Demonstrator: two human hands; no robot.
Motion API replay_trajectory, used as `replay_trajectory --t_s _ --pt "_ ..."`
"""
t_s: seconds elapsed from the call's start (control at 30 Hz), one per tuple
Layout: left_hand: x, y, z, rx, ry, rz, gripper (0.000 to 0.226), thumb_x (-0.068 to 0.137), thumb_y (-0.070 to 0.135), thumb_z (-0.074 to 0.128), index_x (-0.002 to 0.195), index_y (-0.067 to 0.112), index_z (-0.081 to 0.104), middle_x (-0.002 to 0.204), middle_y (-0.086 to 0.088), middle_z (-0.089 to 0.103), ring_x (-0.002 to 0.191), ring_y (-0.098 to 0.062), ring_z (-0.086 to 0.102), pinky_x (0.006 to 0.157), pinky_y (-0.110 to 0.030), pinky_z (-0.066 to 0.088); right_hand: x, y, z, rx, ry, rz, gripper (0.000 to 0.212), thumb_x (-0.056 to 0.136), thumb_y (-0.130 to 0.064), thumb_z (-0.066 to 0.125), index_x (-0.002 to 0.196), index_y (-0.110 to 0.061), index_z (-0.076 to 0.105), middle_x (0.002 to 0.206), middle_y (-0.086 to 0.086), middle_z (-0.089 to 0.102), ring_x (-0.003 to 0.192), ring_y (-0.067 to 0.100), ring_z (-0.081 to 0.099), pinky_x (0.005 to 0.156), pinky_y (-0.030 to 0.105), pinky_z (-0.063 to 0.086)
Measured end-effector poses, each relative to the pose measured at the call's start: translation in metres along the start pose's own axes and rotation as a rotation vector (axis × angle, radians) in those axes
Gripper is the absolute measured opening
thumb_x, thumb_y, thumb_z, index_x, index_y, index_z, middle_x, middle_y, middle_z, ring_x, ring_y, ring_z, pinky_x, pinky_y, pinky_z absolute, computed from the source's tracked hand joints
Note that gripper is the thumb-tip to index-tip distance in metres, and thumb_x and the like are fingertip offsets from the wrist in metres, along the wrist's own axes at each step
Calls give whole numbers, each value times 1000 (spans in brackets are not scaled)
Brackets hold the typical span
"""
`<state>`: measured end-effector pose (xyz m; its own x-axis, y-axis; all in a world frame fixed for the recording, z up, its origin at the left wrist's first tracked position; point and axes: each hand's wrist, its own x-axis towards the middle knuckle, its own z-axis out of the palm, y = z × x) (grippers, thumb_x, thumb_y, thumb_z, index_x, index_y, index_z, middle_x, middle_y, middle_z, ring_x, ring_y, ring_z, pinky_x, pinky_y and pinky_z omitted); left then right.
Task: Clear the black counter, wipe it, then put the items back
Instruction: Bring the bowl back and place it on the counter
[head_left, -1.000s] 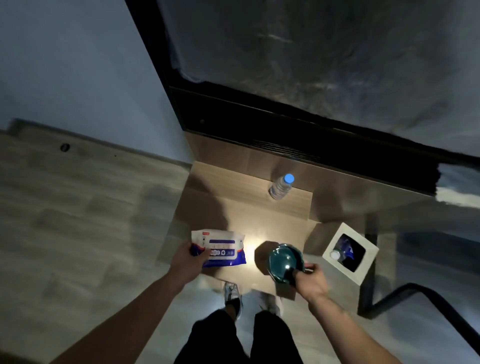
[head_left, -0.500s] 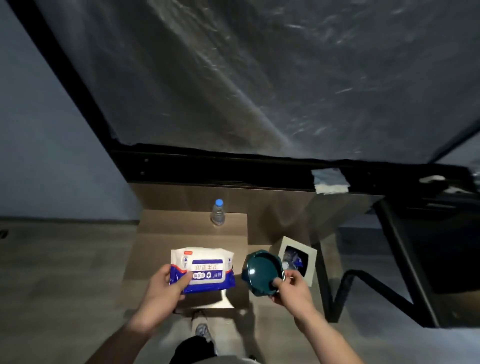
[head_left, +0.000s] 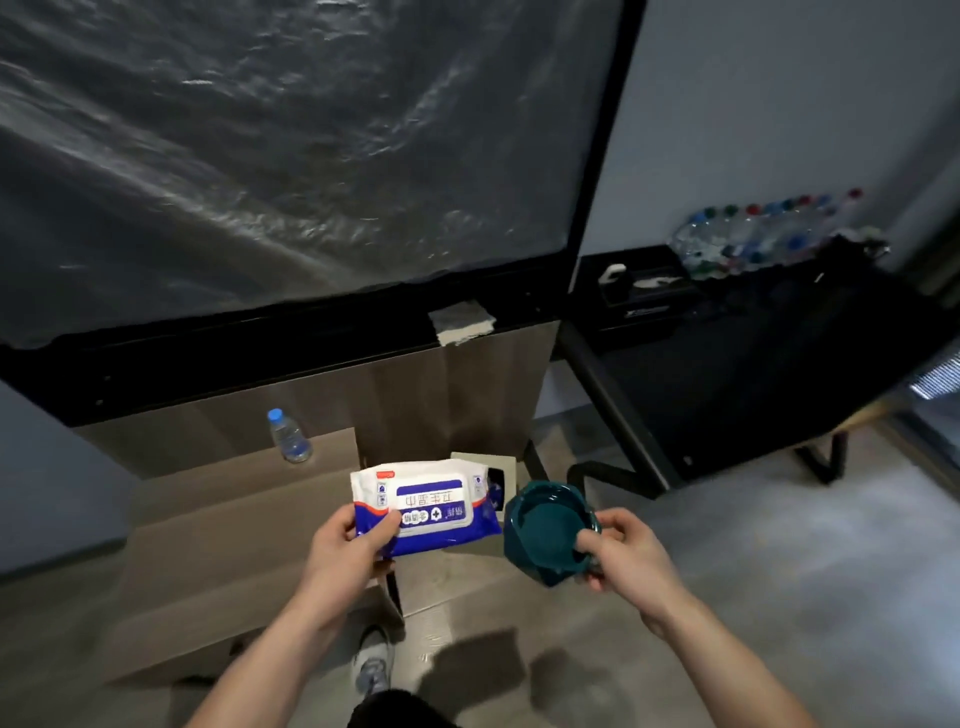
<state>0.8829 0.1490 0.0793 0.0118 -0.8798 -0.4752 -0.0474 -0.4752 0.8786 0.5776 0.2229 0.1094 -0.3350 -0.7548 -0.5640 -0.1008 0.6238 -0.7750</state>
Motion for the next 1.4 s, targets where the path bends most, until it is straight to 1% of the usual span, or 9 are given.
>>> replay_trajectory --t_s 0.17,0.27,0.43,0.6,0.77,0.87,1.0,1.13,1.4 --pt "-19 -2 79 38 -102 -34 34 91 28 77 119 15 65 108 -4 78 98 -19 75 71 -32 58 -15 32 -76 50 83 -16 24 87 -11 71 109 -15 63 82 6 77 65 24 71 66 35 56" --pt "-24 10 121 89 -149 -15 34 91 31 76 120 18 65 110 -1 78 101 -18 74 71 -30 58 -14 42 -115 103 131 -6 24 86 -12 72 109 -15 65 89 6 77 68 23 74 65 33 58" --pt "-19 33 190 143 -204 21 31 91 32 76 117 21 63 108 3 77 99 -16 75 78 -35 61 4 48 -177 164 182 -15 21 89 -14 73 108 -17 64 96 8 75 68 22 69 65 34 58" --pt "0 43 271 181 -242 -2 37 90 34 76 122 23 61 114 3 75 102 -15 74 84 -37 64 44 44 -240 205 218 7 22 90 -9 72 109 -13 61 97 11 73 60 20 66 59 35 54" --pt "24 58 367 177 -264 0 30 91 33 75 118 26 62 108 7 75 95 -10 74 71 -26 58 85 28 -315 172 228 6 17 92 -2 68 107 -6 60 92 16 71 59 24 63 47 27 49" --pt "38 69 422 162 -282 -16 28 93 30 74 117 28 61 109 8 74 90 -6 74 66 -22 58 109 19 -358 161 246 12 16 93 -3 68 107 -7 60 96 16 71 63 26 65 50 28 51" --pt "59 84 490 202 -331 -18 40 91 34 76 127 29 60 119 6 71 104 -12 72 86 -37 63 140 15 -411 205 277 26 20 92 -6 70 110 -10 62 101 13 72 68 27 69 53 29 54" --pt "62 101 552 254 -362 3 28 93 31 73 117 33 58 117 8 68 103 -12 69 82 -32 61 162 19 -460 221 298 42 21 93 -10 70 112 -12 62 103 13 72 74 29 73 49 26 53" --pt "67 108 656 227 -248 16 27 93 27 73 115 33 58 114 8 67 102 -12 67 84 -33 60 228 32 -570 177 255 31 19 95 -12 70 112 -16 61 102 14 73 80 34 75 55 30 55"
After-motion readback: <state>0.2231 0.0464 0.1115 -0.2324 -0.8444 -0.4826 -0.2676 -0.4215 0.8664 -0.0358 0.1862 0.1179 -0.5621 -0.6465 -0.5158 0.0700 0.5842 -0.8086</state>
